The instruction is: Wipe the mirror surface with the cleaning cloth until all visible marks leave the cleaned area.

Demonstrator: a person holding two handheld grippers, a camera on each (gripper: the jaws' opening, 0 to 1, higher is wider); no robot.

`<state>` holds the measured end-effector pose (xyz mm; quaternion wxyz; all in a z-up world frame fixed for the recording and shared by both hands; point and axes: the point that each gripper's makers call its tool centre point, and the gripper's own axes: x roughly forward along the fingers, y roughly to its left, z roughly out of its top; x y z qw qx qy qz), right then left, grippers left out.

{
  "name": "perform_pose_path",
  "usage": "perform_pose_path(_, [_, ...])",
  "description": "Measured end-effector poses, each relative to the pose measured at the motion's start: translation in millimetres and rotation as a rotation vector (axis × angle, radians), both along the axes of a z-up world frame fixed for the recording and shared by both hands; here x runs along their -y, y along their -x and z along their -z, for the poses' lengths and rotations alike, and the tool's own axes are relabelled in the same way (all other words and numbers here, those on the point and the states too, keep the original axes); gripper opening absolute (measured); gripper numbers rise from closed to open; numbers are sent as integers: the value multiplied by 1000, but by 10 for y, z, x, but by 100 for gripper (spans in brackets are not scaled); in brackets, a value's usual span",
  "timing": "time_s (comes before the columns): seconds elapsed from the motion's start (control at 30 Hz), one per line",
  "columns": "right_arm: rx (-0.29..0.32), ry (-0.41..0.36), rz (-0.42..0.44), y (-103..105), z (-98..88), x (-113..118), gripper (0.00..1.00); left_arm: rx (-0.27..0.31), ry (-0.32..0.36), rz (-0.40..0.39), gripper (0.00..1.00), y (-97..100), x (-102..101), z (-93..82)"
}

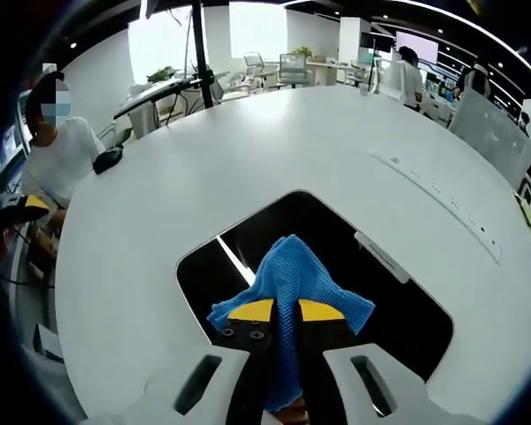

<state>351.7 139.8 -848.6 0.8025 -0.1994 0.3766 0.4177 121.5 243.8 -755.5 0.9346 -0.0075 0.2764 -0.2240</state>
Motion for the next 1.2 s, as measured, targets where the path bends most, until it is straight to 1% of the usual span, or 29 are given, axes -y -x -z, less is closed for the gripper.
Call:
perform_pose_path(0.23, [2, -1, -2, -60, 21, -70, 4, -2, 3, -11, 98, 21, -41, 3])
perform_pose_path(0.4, [4, -1, -3, -5, 4, -87, 4, 0, 2, -11, 98, 20, -42, 4])
perform_pose_path(0.5, [3, -2, 1, -25, 13, -88, 4, 0, 2, -11, 98, 13, -40, 5])
perform_pose_path(0.57, [5, -2, 2, 0, -3, -95, 4, 1, 5, -9, 98, 9, -36, 1])
perform_pose_path(0.9, [1, -2, 4, -103, 40, -190, 4, 1, 4, -12, 98, 26, -69, 11])
perform_pose_path(1.13, [4, 1, 1, -38, 8, -242, 4, 2, 6, -14, 97, 37, -61, 5])
perform_pose_path(1.2, [5, 1, -2, -53, 16, -260, 4, 3, 8, -15, 97, 36, -59, 3])
